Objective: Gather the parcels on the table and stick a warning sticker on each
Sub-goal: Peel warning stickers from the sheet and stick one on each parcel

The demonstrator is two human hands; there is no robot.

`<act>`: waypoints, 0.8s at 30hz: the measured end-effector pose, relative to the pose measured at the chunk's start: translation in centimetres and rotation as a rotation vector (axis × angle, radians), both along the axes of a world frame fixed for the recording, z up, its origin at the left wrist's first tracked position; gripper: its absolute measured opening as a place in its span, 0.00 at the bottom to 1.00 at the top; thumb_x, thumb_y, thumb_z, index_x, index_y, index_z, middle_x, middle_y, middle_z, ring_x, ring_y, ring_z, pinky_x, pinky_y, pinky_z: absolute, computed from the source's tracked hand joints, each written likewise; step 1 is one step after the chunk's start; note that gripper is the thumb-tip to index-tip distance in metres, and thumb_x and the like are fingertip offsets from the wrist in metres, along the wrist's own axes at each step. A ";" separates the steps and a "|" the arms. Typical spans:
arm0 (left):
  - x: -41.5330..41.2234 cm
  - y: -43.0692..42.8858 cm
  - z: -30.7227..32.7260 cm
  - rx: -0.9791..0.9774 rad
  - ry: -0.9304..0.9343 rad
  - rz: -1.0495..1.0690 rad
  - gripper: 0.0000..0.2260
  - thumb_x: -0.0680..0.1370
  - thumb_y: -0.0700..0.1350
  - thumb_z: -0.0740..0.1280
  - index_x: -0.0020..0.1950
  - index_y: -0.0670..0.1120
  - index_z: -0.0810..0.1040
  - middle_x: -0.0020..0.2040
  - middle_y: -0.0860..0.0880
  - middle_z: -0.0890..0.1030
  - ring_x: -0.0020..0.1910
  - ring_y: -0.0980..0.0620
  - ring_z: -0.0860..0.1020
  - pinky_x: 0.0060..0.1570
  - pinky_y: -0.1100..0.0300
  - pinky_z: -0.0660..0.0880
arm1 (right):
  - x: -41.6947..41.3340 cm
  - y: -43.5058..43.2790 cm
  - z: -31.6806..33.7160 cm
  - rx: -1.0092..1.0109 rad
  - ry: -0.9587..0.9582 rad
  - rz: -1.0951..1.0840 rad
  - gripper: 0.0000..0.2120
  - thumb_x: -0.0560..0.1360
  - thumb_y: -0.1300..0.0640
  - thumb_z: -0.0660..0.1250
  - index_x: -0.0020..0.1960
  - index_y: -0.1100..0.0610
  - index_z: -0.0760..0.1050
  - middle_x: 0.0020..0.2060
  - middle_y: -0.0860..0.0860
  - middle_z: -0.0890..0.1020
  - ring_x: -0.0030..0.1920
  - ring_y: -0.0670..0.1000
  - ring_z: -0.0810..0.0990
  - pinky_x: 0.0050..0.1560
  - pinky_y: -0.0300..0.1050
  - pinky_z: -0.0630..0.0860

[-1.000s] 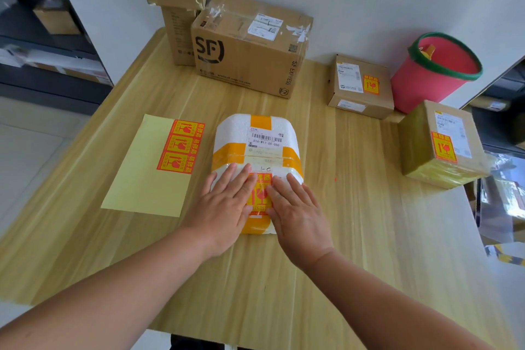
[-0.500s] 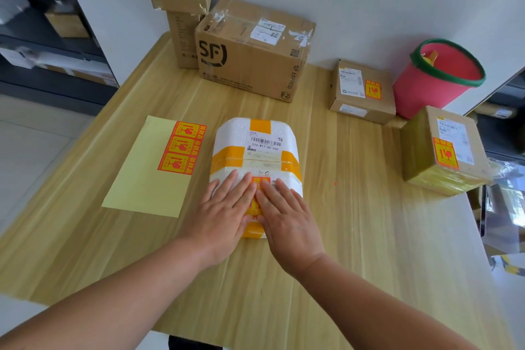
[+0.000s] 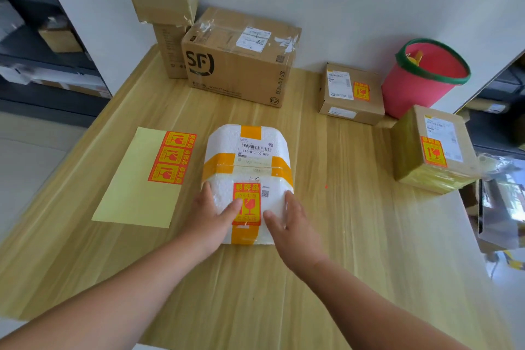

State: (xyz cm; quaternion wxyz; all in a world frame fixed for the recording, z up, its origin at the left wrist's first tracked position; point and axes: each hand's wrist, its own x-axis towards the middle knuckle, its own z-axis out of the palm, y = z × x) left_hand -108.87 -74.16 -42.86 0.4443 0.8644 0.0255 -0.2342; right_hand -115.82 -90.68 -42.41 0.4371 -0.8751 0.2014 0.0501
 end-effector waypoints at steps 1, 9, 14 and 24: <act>0.0 -0.5 -0.2 0.002 -0.007 -0.013 0.45 0.63 0.71 0.61 0.76 0.56 0.52 0.72 0.51 0.67 0.69 0.48 0.68 0.67 0.46 0.67 | -0.2 -0.3 0.0 0.011 -0.011 -0.025 0.30 0.78 0.45 0.61 0.75 0.52 0.57 0.66 0.44 0.67 0.69 0.48 0.67 0.61 0.41 0.66; 0.9 -11.0 2.0 -0.020 -0.164 -0.217 0.39 0.72 0.58 0.68 0.77 0.51 0.53 0.73 0.49 0.64 0.70 0.49 0.65 0.68 0.48 0.66 | -1.5 -9.5 1.7 -0.036 -0.040 -0.229 0.34 0.74 0.42 0.65 0.75 0.52 0.58 0.68 0.46 0.69 0.67 0.48 0.70 0.64 0.51 0.71; 2.0 -18.4 2.5 -0.051 -0.095 -0.293 0.47 0.60 0.65 0.69 0.74 0.52 0.56 0.69 0.49 0.67 0.67 0.49 0.68 0.65 0.48 0.70 | -1.3 -16.9 0.7 -0.034 -0.043 -0.353 0.41 0.66 0.31 0.64 0.73 0.49 0.60 0.68 0.48 0.71 0.68 0.50 0.71 0.64 0.56 0.72; 4.3 -26.5 0.3 -0.067 -0.011 -0.387 0.49 0.60 0.54 0.76 0.76 0.56 0.53 0.70 0.53 0.67 0.68 0.50 0.68 0.63 0.49 0.72 | 0.9 -23.6 1.1 -0.076 0.012 -0.403 0.32 0.72 0.46 0.69 0.72 0.54 0.62 0.62 0.47 0.70 0.64 0.49 0.68 0.64 0.51 0.69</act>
